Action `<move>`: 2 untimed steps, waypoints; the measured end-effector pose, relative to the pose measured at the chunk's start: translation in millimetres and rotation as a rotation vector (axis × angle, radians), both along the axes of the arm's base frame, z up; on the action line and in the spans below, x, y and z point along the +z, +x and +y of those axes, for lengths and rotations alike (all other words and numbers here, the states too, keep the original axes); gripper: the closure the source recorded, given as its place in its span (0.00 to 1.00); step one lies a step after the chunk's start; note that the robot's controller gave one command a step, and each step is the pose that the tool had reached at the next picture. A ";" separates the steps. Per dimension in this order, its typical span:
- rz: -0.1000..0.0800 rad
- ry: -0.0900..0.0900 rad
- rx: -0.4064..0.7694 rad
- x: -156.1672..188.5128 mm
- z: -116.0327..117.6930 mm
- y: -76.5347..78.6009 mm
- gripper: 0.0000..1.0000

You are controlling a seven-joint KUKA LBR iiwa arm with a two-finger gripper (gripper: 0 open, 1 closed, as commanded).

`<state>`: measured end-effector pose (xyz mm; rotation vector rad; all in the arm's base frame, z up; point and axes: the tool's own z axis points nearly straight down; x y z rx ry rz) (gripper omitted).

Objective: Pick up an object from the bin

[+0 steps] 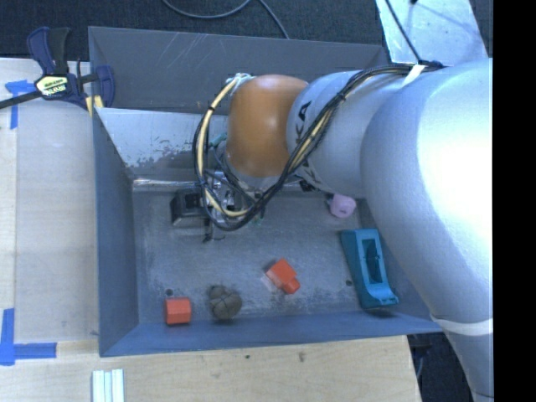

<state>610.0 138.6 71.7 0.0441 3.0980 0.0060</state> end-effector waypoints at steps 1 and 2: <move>0.000 0.000 0.000 0.0 0.0 0.0 1.00; 0.009 -0.002 -0.007 26.6 -6.0 0.5 1.00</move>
Offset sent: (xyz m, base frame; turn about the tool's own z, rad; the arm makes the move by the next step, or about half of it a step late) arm 0.0046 -0.0076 0.0417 0.0110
